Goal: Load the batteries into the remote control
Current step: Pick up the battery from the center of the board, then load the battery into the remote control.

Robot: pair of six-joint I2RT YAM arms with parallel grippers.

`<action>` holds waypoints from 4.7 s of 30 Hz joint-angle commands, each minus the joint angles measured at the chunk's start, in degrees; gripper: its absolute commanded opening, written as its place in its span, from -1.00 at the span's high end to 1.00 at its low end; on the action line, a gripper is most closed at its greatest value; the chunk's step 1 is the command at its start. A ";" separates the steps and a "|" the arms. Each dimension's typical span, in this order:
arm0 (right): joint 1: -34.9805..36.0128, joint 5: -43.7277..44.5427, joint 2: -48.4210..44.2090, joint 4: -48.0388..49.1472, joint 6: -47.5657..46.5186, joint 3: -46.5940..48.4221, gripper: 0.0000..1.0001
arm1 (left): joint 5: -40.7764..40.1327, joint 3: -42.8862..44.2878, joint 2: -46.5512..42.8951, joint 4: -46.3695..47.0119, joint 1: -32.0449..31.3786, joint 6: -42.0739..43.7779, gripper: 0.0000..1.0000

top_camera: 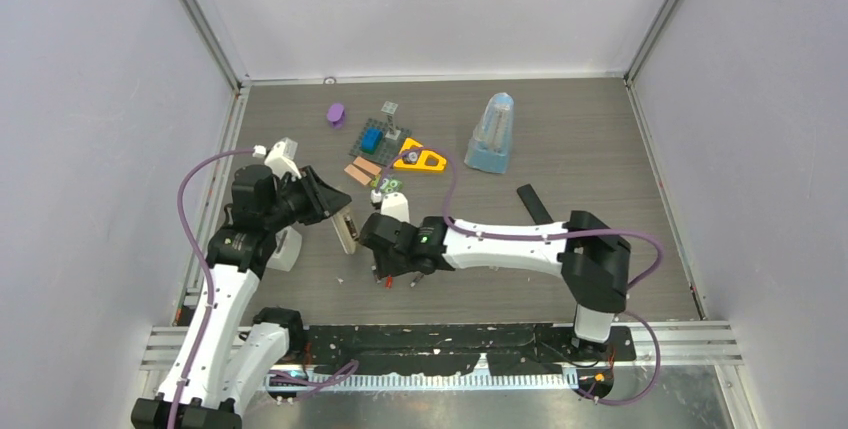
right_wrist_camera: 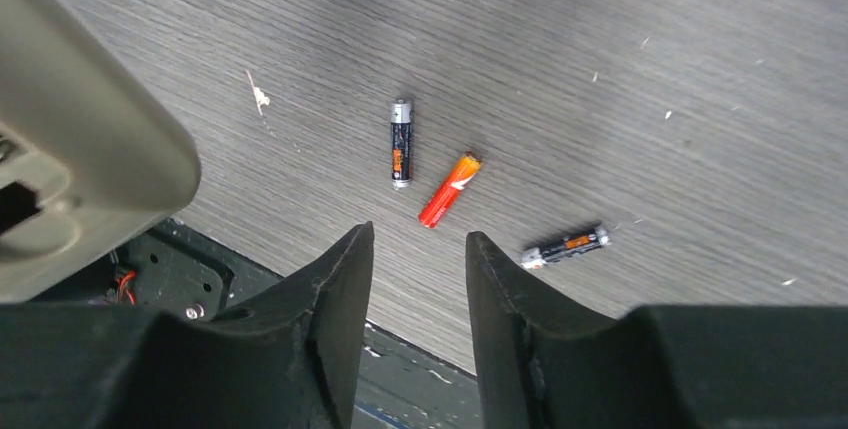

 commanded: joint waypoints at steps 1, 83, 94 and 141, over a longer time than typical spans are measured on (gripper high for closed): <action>1.96 4.83 4.06 -5.77 7.36 5.84 0.15 | -3.03 0.87 -0.67 -0.20 0.87 -0.04 1.00; 1.01 2.38 -18.48 -6.14 -7.31 9.27 0.81 | 23.92 -14.98 1.04 47.81 -1.43 -33.01 1.00; 2.66 2.54 -13.43 -11.54 -10.32 17.36 0.76 | 24.91 -17.47 0.54 52.50 -1.43 -39.31 1.00; 2.43 6.48 -8.02 -20.03 -9.75 21.64 0.63 | 30.42 -22.31 11.49 63.97 -1.43 -46.69 1.00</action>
